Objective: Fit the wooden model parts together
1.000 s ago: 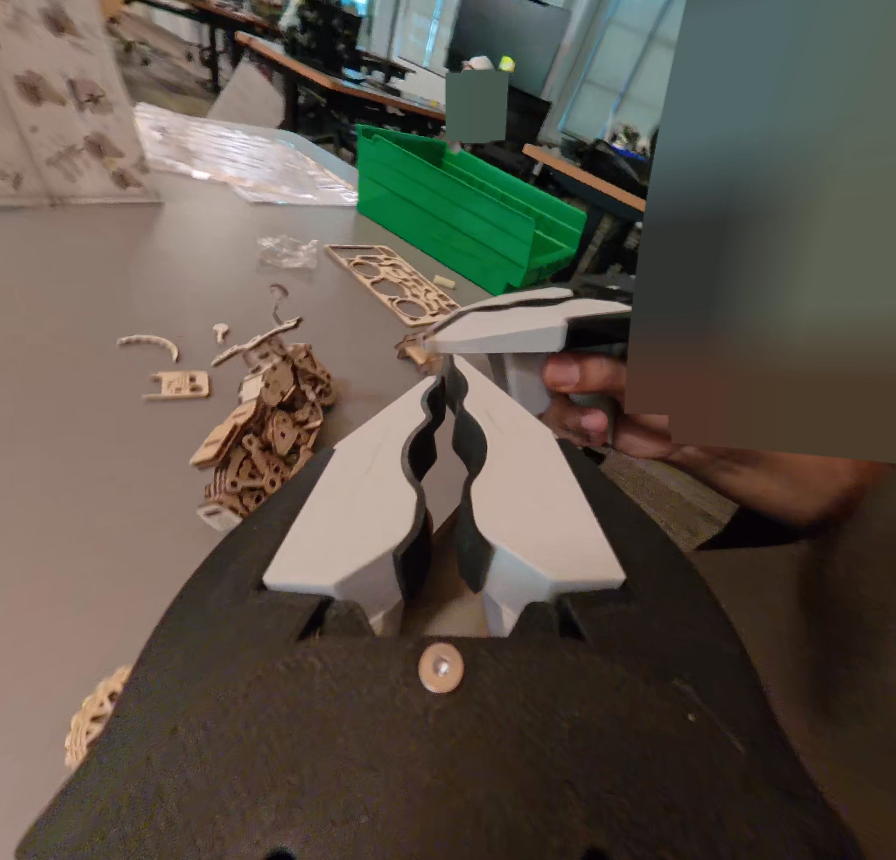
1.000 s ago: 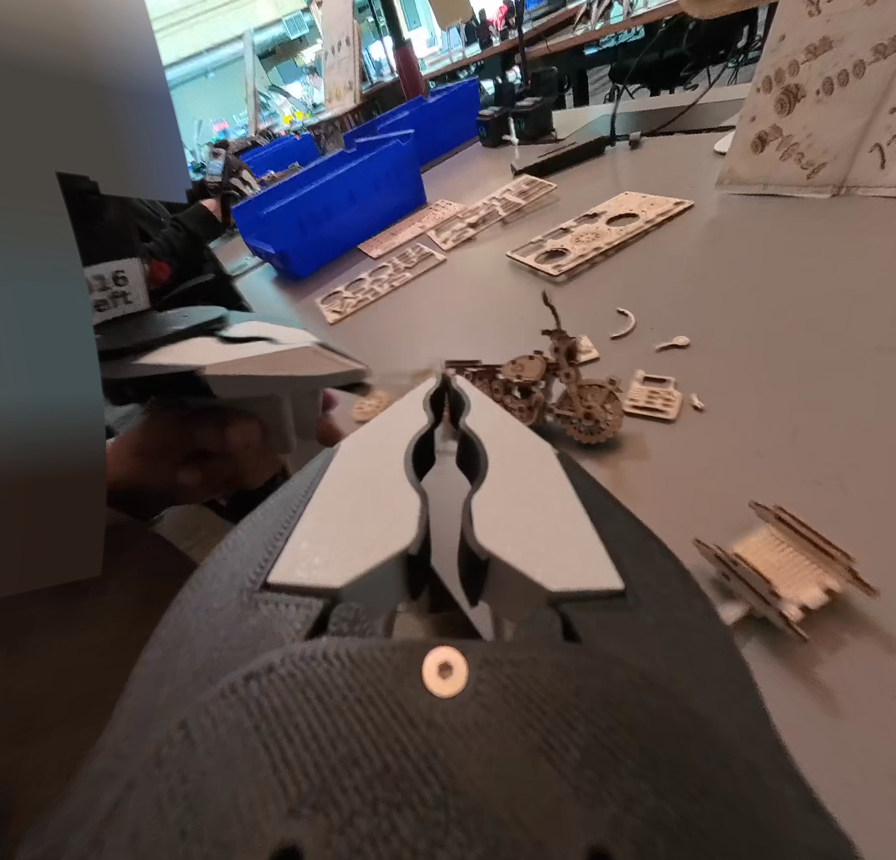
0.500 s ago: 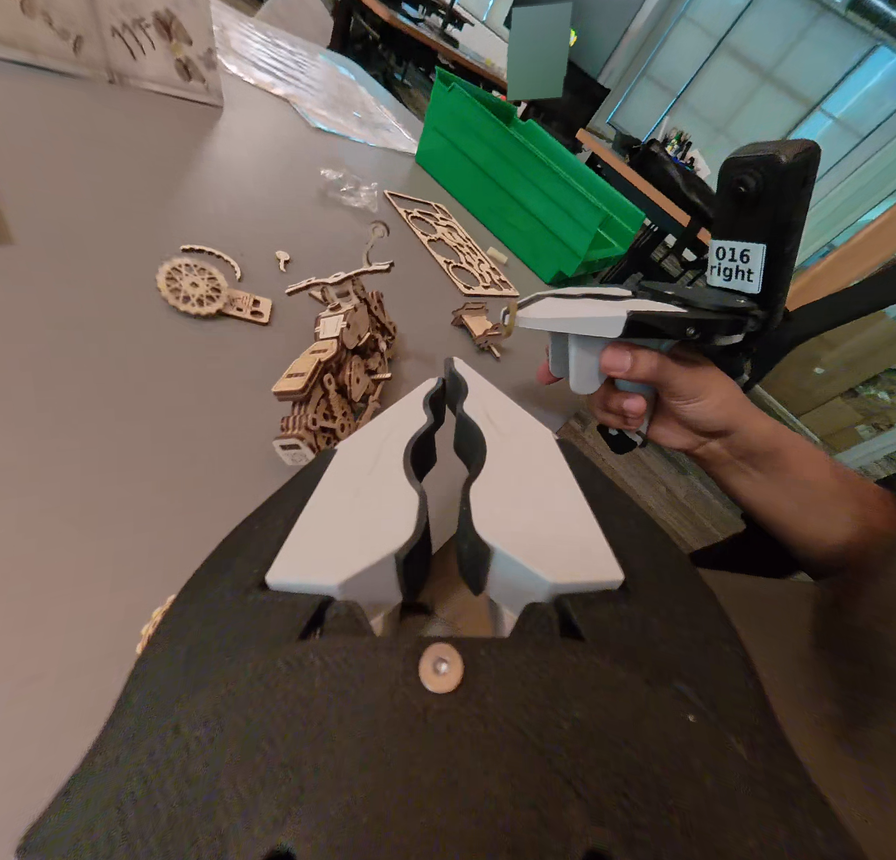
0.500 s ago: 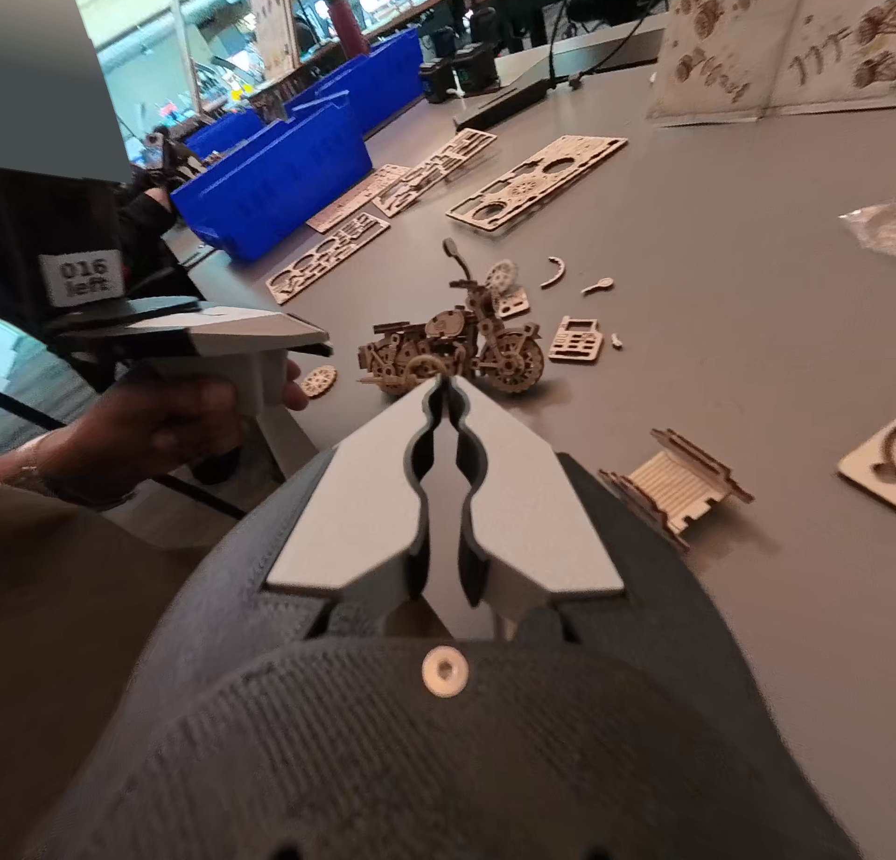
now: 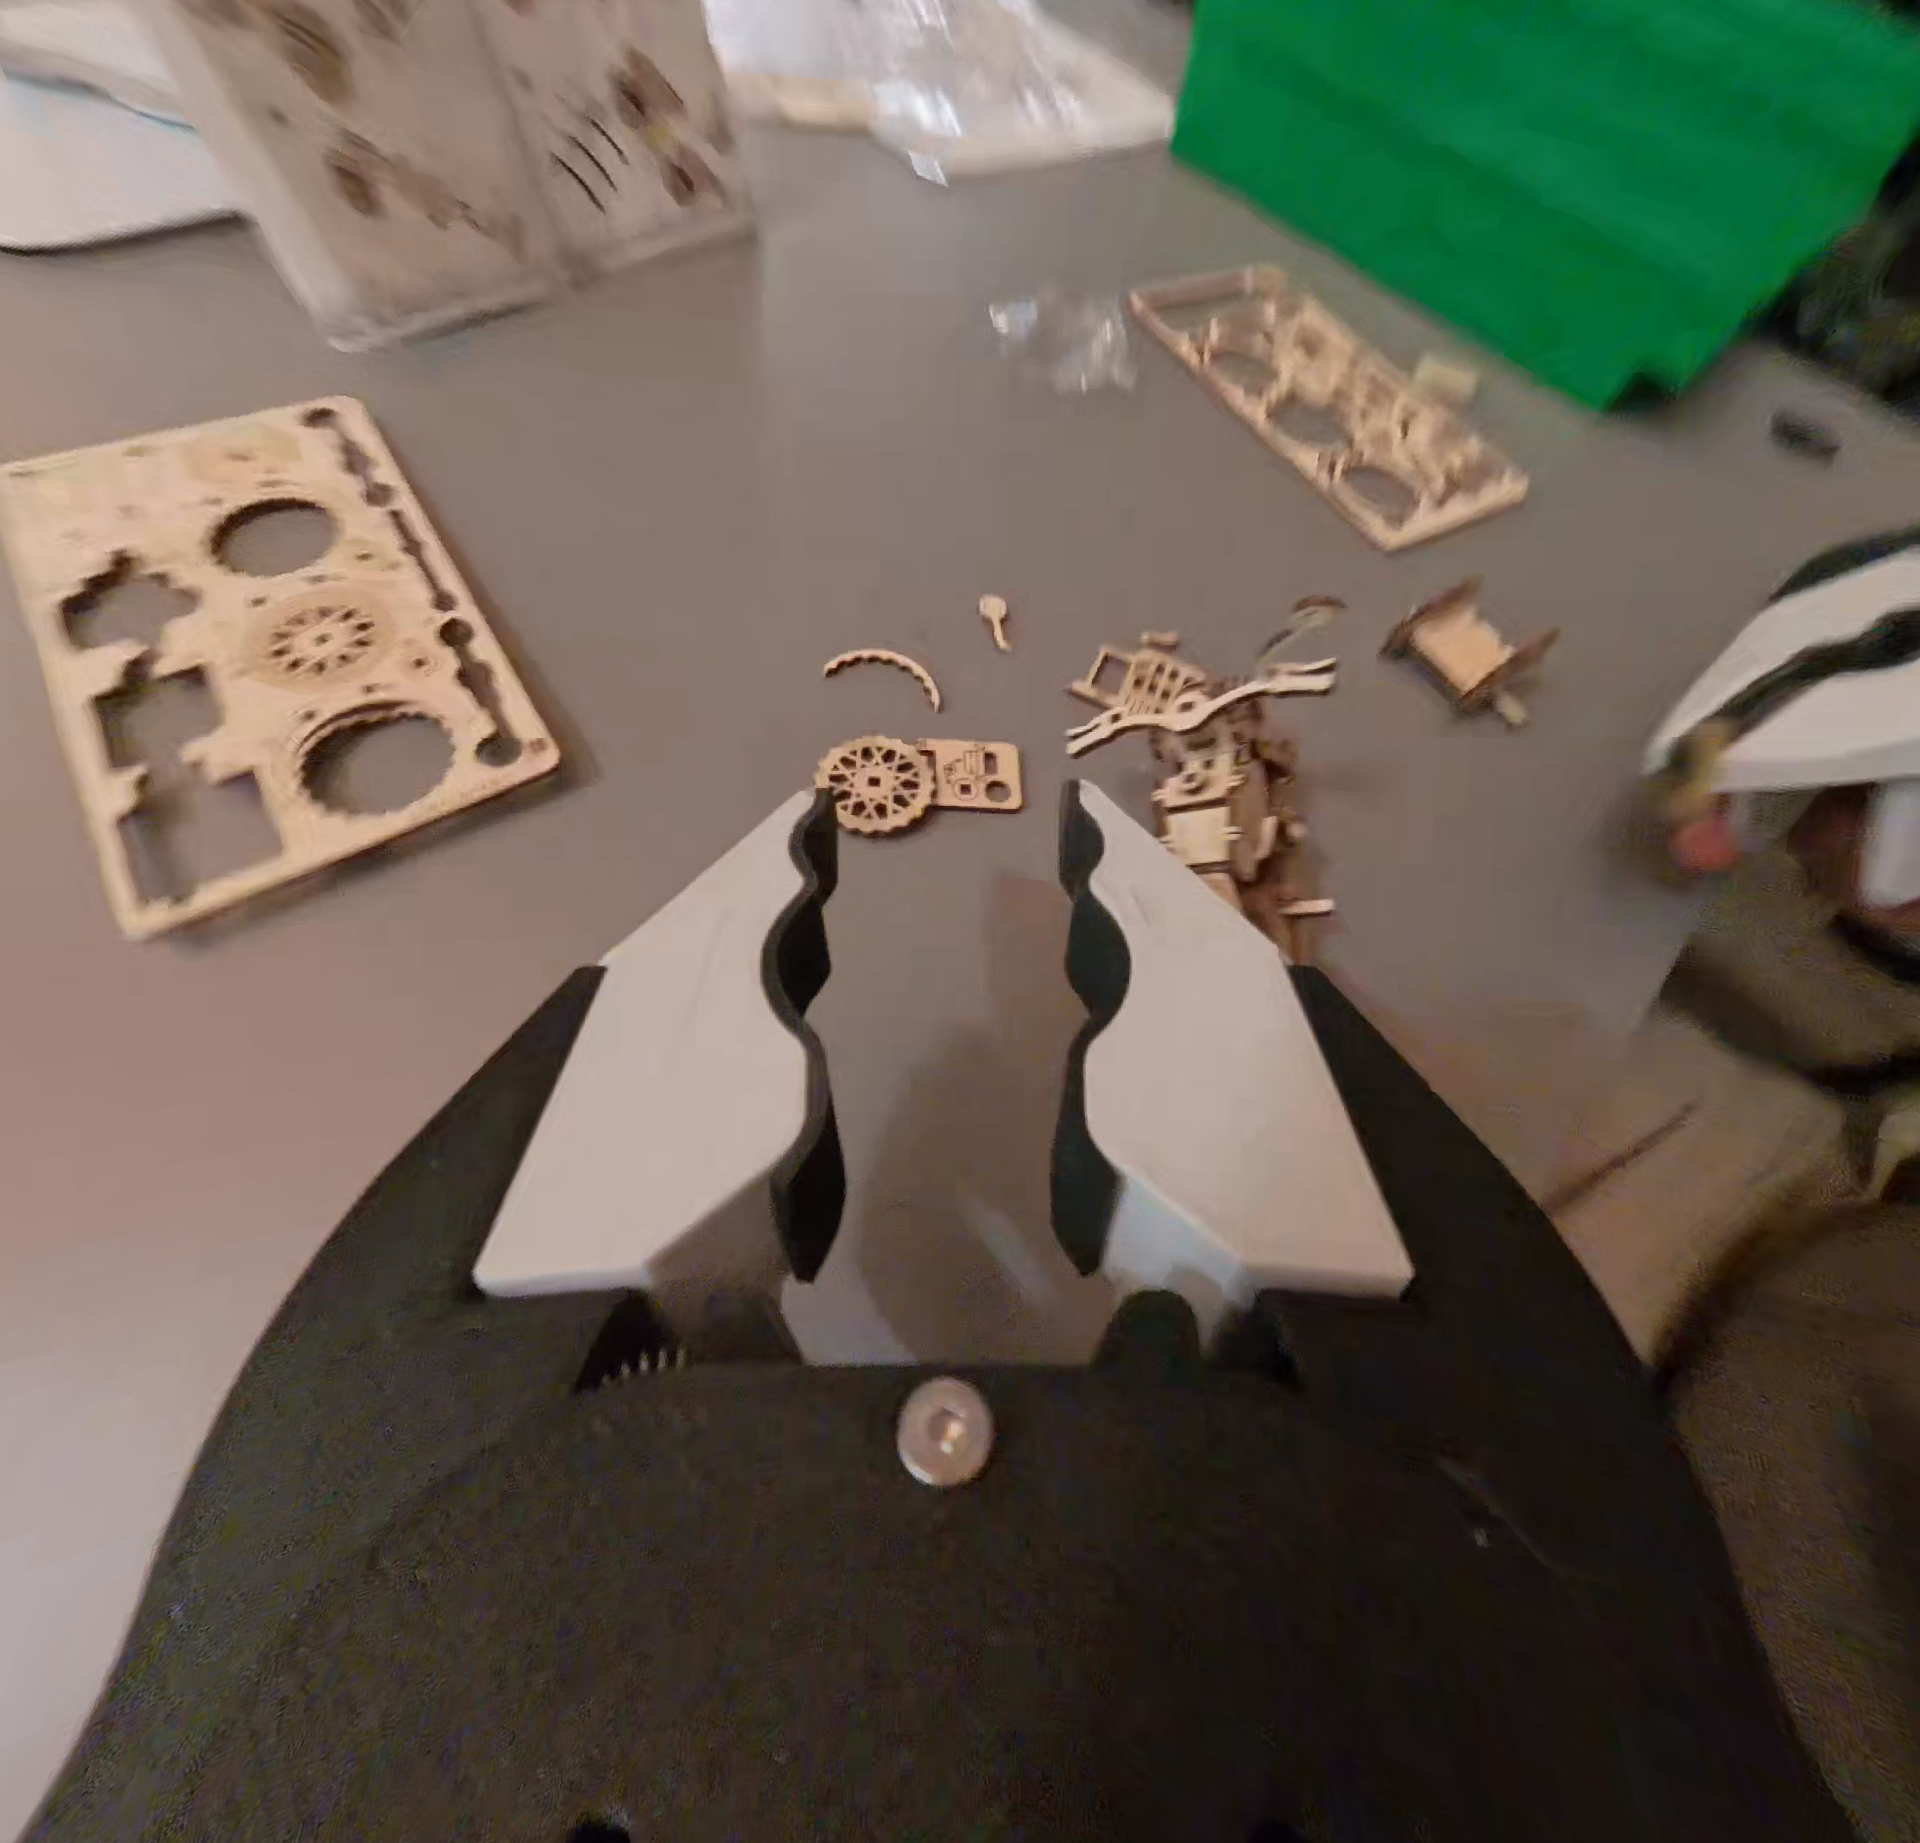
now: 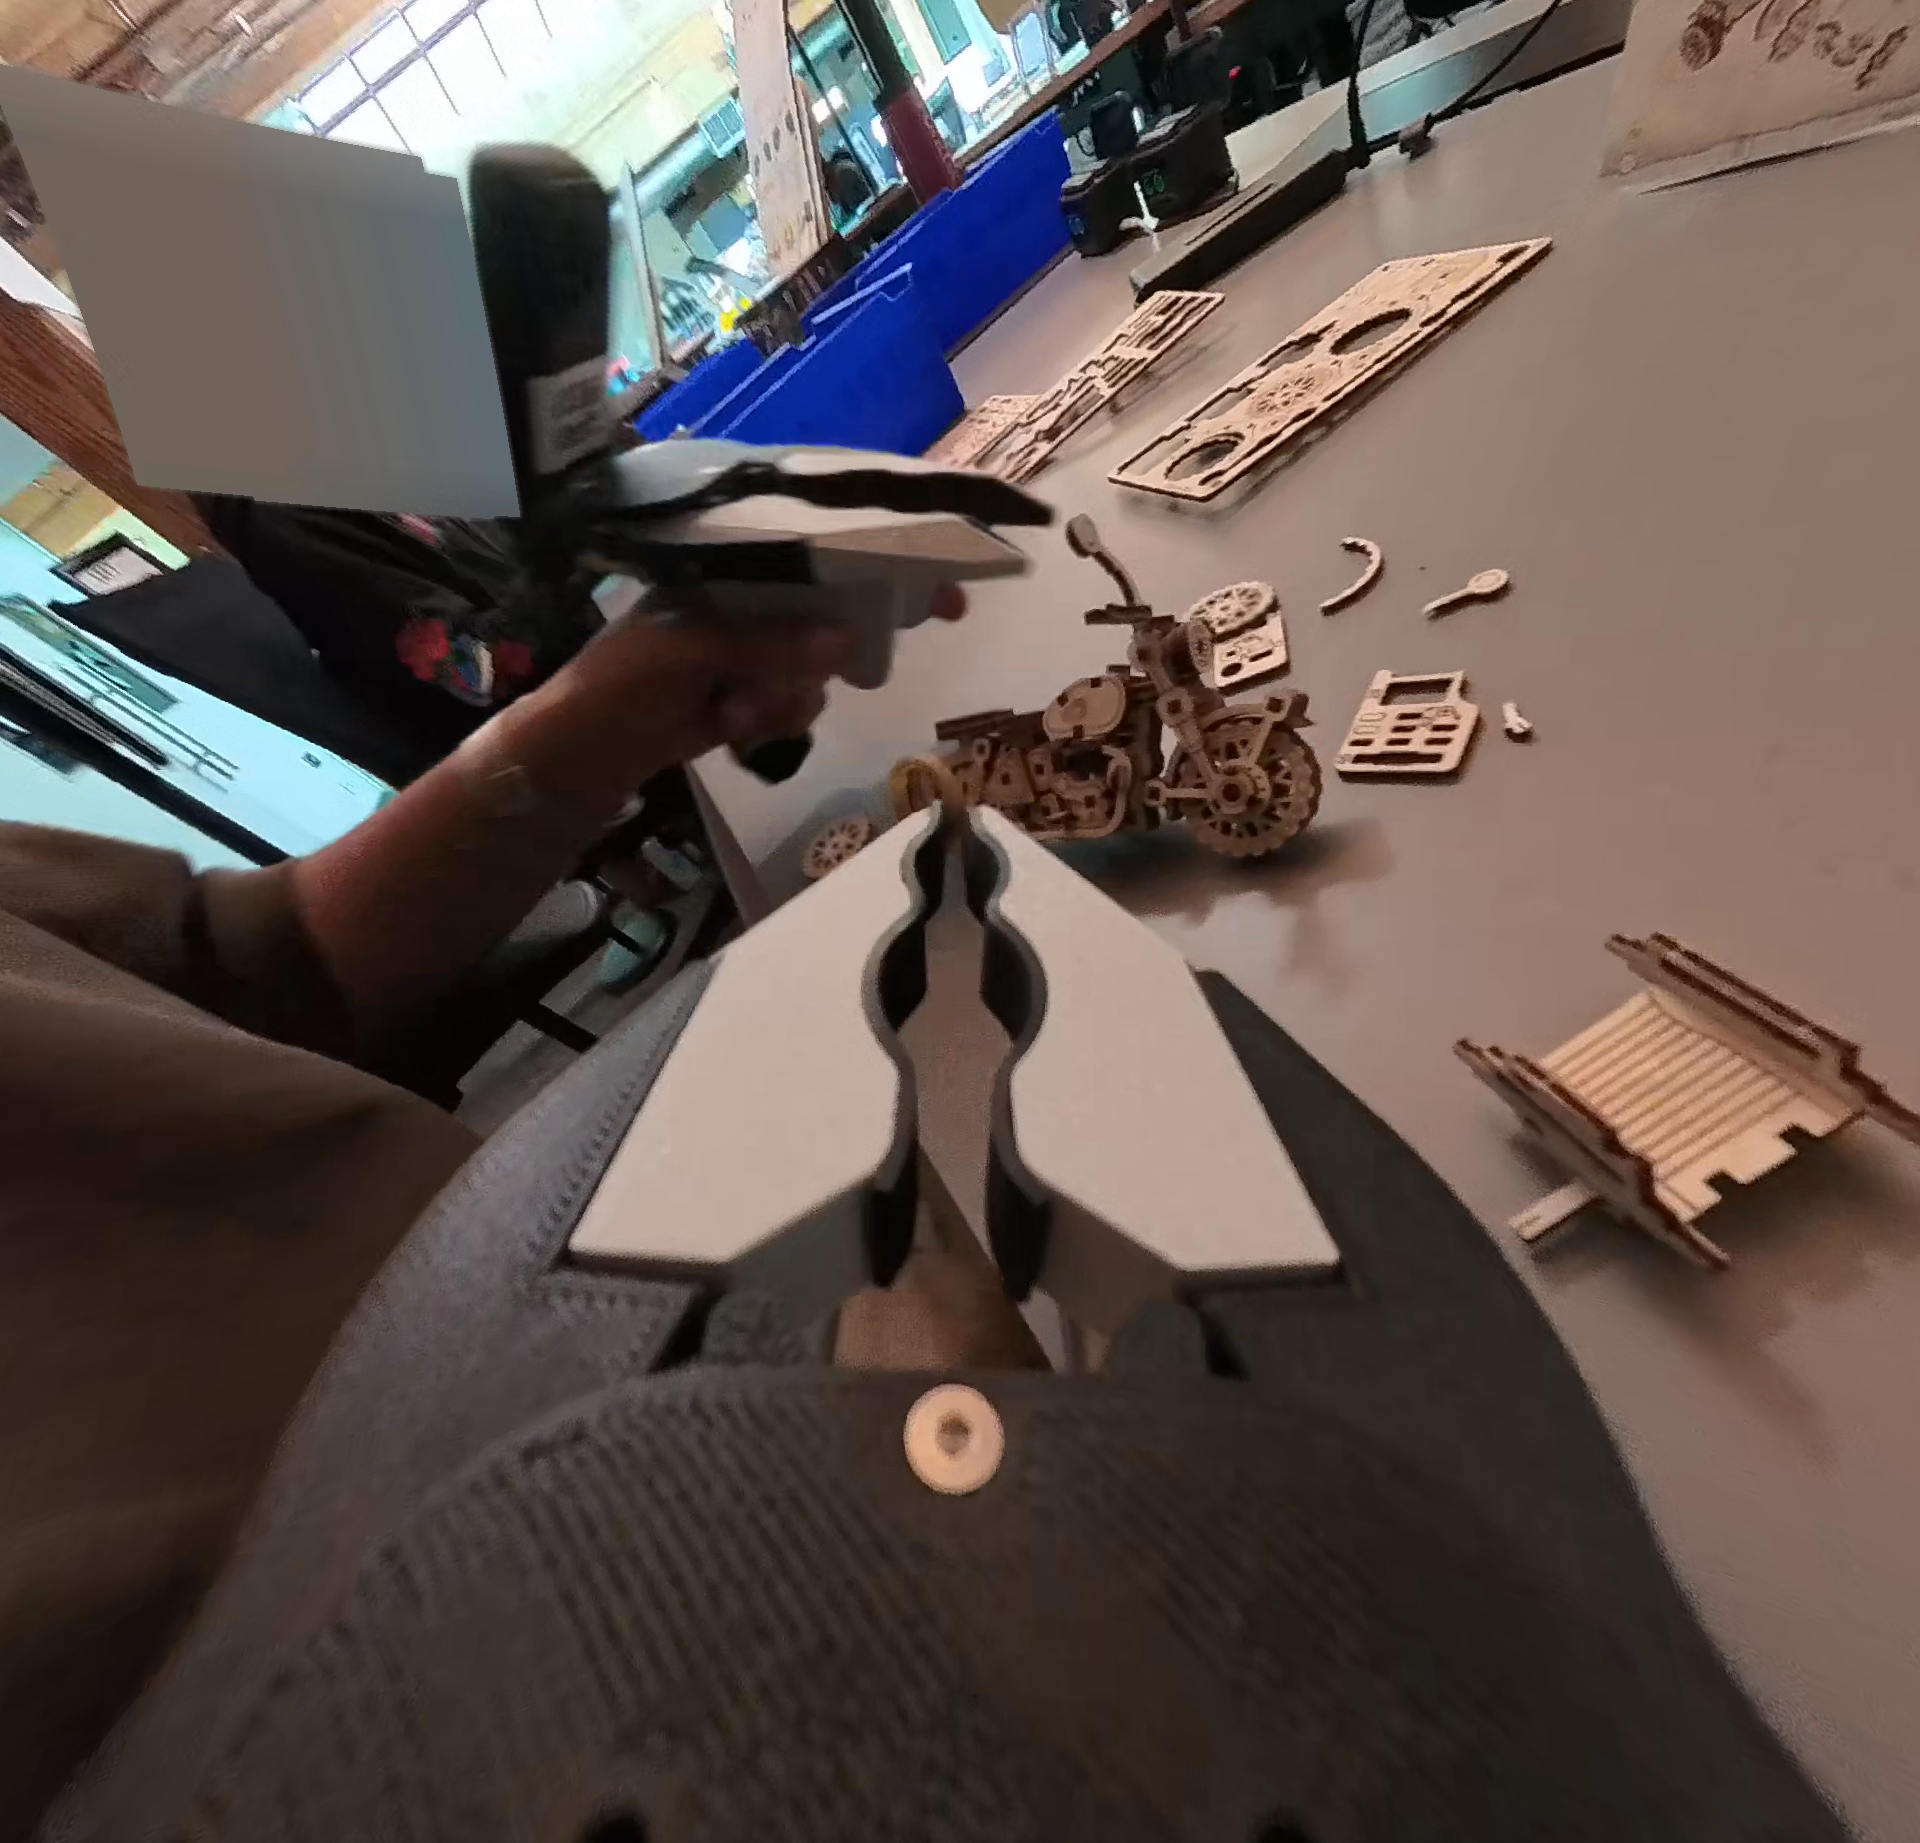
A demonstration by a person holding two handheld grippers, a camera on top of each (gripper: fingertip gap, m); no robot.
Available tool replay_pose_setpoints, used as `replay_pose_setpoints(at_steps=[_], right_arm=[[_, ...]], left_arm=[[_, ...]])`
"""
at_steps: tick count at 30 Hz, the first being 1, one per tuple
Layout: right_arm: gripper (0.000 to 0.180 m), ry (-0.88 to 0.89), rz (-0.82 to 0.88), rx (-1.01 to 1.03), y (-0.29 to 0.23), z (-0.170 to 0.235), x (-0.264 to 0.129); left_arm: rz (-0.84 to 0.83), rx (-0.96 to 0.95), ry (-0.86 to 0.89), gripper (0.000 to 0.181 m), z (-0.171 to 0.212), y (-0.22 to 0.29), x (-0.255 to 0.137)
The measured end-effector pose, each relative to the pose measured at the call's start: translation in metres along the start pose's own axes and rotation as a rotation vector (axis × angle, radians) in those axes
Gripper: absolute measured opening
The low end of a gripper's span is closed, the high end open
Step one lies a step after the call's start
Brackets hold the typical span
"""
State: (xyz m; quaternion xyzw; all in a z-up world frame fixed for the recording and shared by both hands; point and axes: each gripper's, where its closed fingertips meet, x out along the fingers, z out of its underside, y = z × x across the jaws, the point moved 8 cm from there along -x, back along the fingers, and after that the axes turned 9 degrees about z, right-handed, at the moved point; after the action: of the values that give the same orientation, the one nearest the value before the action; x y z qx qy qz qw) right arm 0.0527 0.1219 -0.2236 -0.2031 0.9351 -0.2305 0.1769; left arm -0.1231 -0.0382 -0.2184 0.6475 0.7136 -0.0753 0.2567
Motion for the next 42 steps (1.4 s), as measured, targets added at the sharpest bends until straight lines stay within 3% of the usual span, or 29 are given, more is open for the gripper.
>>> replay_pose_setpoints(at_steps=[5, 12, 14, 17, 21, 25, 31, 38, 40, 42], right_arm=[[0.002, 0.03, 0.001, 0.03, 0.004, -0.005, -0.006], [0.002, 0.047, 0.016, 0.079, 0.013, -0.006, -0.008], [0.002, 0.052, 0.009, 0.106, 0.016, -0.005, -0.007], [0.002, 0.051, 0.008, 0.129, 0.019, -0.005, -0.007], [0.002, 0.054, 0.012, 0.142, 0.021, -0.005, -0.008], [0.002, 0.061, 0.009, 0.151, 0.022, -0.006, -0.009], [0.002, 0.07, -0.005, 0.149, 0.019, -0.007, -0.01], [0.002, 0.173, -0.07, 0.11, 0.011, -0.02, -0.022], [0.002, 0.161, -0.129, 0.176, 0.012, -0.022, -0.024], [0.002, 0.021, -0.135, 0.195, 0.02, -0.015, -0.026]], left_arm=[[0.26, 0.088, -0.183, 0.043, -0.014, -0.029, 0.049], [0.212, 0.328, -0.428, 0.067, -0.008, -0.035, 0.063], [0.197, 0.389, -0.485, 0.066, -0.004, -0.035, 0.064], [0.223, 0.418, -0.491, 0.042, -0.003, -0.032, 0.063], [0.19, 0.464, -0.446, 0.012, -0.007, -0.03, 0.057], [0.136, 0.444, -0.346, 0.002, -0.015, -0.028, 0.041], [0.1, 0.292, -0.093, 0.0, -0.028, -0.007, 0.009], [0.33, -0.079, 0.26, 0.0, -0.037, 0.061, -0.007], [0.312, -0.088, 0.292, 0.0, -0.028, 0.076, -0.002], [0.265, -0.066, 0.308, 0.0, -0.017, 0.086, 0.004]])
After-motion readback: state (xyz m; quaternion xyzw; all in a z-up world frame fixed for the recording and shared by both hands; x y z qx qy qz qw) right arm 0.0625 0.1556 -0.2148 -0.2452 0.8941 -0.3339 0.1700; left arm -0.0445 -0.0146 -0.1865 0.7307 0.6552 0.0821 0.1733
